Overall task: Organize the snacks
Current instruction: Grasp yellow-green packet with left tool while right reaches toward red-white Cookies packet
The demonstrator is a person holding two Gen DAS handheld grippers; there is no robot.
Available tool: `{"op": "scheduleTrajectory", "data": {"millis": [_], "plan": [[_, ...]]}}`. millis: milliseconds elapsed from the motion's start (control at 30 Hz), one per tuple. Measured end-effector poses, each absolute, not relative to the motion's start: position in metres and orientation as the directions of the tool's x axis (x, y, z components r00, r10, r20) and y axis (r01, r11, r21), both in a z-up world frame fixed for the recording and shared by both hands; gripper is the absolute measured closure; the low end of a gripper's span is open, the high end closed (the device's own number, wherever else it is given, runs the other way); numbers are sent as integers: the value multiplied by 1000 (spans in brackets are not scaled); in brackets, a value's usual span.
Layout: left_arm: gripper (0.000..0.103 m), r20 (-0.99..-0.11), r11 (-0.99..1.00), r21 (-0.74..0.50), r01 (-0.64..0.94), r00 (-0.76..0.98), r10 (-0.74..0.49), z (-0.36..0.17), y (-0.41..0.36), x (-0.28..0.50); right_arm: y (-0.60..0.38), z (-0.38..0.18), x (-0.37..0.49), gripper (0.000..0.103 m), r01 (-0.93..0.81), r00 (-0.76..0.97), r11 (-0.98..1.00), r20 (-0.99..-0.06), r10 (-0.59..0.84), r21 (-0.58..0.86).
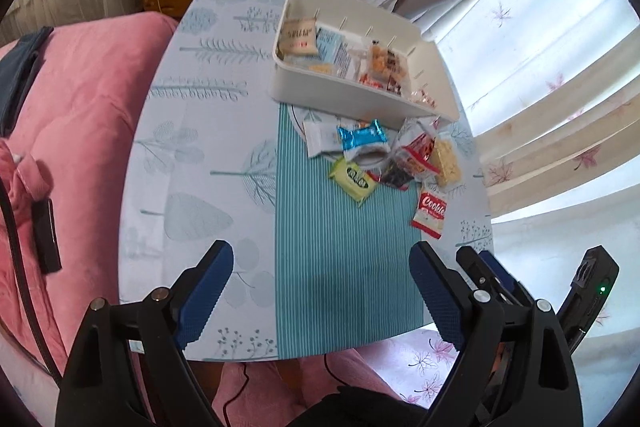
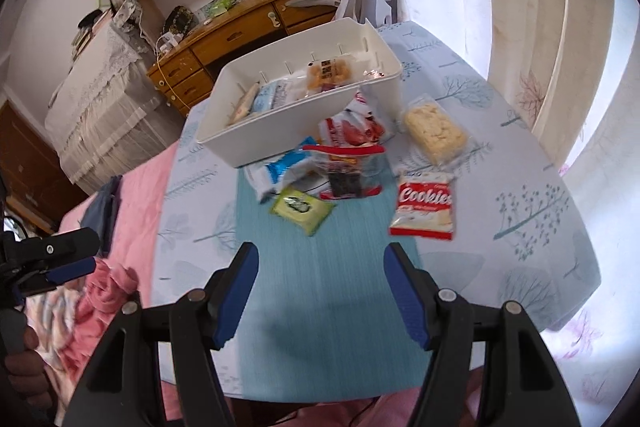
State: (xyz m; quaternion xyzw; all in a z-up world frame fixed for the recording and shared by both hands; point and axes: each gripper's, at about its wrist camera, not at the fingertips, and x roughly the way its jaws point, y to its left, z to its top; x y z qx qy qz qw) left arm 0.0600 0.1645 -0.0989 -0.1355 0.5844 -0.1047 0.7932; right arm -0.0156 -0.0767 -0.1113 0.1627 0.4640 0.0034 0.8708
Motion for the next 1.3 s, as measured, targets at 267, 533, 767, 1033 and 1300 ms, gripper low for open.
{"op": "scheduleTrajectory", "data": {"millis": [267,533,767,1033,1300], "plan": [[14,-917,932,-349,-97,242,-318,-129,132,74,-107,-141,9,37,45,497,978,-854,155,203],[14,-934,909,-335,-248,216,-285,-160,101,102,-130,-167,44,37,-107,392,980,-899,196,168],[14,-950,870,-307,-387,171,-260,-199,81,127,-130,-192,69,37,-324,297,941,-935,194,92],[14,-970,834,-243,-495,117,-213,-243,64,148,-130,-222,84,26,-488,232,872,-958,168,35],[14,-981,815,-190,-547,71,-180,-273,51,166,-139,-236,92,26,-560,212,827,-958,192,42]]}}
